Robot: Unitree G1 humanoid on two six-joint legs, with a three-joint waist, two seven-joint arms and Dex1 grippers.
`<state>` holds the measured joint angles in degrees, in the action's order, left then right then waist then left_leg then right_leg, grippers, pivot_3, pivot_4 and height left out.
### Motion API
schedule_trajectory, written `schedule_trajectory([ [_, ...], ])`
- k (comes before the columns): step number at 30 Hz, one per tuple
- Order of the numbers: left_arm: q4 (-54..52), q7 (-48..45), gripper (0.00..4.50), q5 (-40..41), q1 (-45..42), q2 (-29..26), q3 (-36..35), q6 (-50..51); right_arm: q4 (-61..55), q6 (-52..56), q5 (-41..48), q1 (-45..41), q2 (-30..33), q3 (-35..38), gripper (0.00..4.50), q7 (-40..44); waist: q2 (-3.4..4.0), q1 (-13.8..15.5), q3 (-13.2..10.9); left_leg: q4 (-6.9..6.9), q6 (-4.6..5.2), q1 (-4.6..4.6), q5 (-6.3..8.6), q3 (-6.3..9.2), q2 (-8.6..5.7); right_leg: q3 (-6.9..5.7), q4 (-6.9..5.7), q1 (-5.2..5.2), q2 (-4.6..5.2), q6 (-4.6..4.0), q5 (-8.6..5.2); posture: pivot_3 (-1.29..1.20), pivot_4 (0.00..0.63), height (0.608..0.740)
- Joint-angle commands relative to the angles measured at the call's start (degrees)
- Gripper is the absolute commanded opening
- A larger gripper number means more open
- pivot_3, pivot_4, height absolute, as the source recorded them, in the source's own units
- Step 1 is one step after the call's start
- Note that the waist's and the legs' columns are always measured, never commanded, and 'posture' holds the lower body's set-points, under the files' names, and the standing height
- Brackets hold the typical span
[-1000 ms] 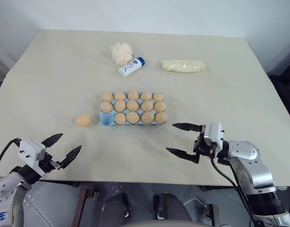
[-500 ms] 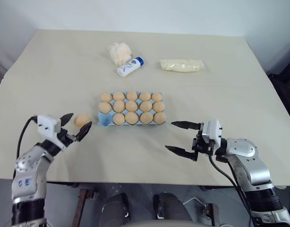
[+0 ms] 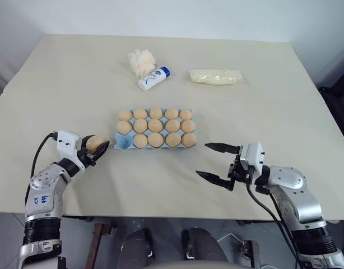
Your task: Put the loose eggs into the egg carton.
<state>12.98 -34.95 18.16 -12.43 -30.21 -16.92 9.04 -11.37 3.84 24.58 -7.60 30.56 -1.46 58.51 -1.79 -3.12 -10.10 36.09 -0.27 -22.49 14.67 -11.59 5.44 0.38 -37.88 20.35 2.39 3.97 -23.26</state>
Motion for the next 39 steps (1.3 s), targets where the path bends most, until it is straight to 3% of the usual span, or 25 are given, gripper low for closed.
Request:
schedule_trajectory([
  [1, -5.6, -4.2, 2.04, 5.1, 1.4, -0.8, -2.7, -0.7, -2.8, 0.0, 1.3, 0.7, 0.4, 1.6, 4.50, -0.6, -0.01, 0.0, 0.0, 0.00, 0.00, 0.00, 0.00, 0.00, 0.00, 0.00, -0.01, 0.01, 0.00, 0.00, 0.00, 0.00, 0.150, 0.740],
  [8, -14.2, -7.3, 2.04, 7.9, -0.1, 0.2, 0.9, 1.0, -4.4, 1.8, 2.0, 0.8, 0.6, 1.1, 4.50, -0.8, -0.01, 0.2, 0.0, 0.01, -0.02, 0.00, -0.02, 0.01, 0.00, 0.00, -0.04, 0.00, -0.01, 0.00, 0.00, 0.00, 0.150, 0.740],
  [12, -11.7, -7.9, 2.04, 4.3, -1.5, 0.7, 5.5, -0.2, -5.0, 2.3, 1.9, 0.3, 0.1, 0.8, 4.50, -1.4, -0.01, 0.3, 0.0, 0.05, 0.04, 0.01, -0.06, -0.02, -0.05, 0.03, -0.01, -0.05, 0.00, 0.00, 0.00, 0.00, 0.150, 0.740],
  [19, -7.5, -8.8, 2.04, 2.9, -3.5, 0.8, 7.5, -0.9, -5.8, 2.8, 1.8, 0.3, 0.0, 0.9, 4.50, -2.8, -0.02, 0.0, 0.0, 0.02, -0.01, 0.01, -0.10, -0.02, 0.01, 0.06, -0.08, 0.04, -0.07, -0.01, 0.00, 0.00, 0.150, 0.740],
  [27, -10.1, -8.2, 4.37, 2.6, -2.5, 1.3, 7.0, -1.7, -7.9, 4.4, 2.5, 1.1, 0.0, 0.8, 4.50, -4.2, -0.03, 0.2, 0.0, 0.04, -0.01, -0.02, -0.10, -0.02, 0.01, 0.05, -0.07, 0.04, -0.06, -0.01, 0.00, 0.00, 0.150, 0.740],
  [36, -11.2, -21.4, 4.49, 5.7, 8.4, -13.6, -0.7, -1.7, -7.4, 4.8, 2.4, 2.5, 1.3, 3.2, 4.50, -5.2, -0.04, -0.2, -0.1, -0.07, -0.14, 0.00, -0.12, -0.03, 0.11, 0.06, -0.10, 0.13, -0.12, -0.06, -0.02, 0.00, 0.150, 0.740],
  [39, -8.7, -23.7, 4.49, 5.0, 10.6, -15.4, -1.2, -3.5, -6.5, 4.0, 1.5, 3.5, 2.1, 4.7, 4.50, -5.5, -0.05, 0.1, -0.1, -0.13, -0.09, -0.01, -0.08, -0.04, 0.01, 0.02, 0.02, 0.09, 0.01, -0.06, -0.02, 0.00, 0.150, 0.740],
])
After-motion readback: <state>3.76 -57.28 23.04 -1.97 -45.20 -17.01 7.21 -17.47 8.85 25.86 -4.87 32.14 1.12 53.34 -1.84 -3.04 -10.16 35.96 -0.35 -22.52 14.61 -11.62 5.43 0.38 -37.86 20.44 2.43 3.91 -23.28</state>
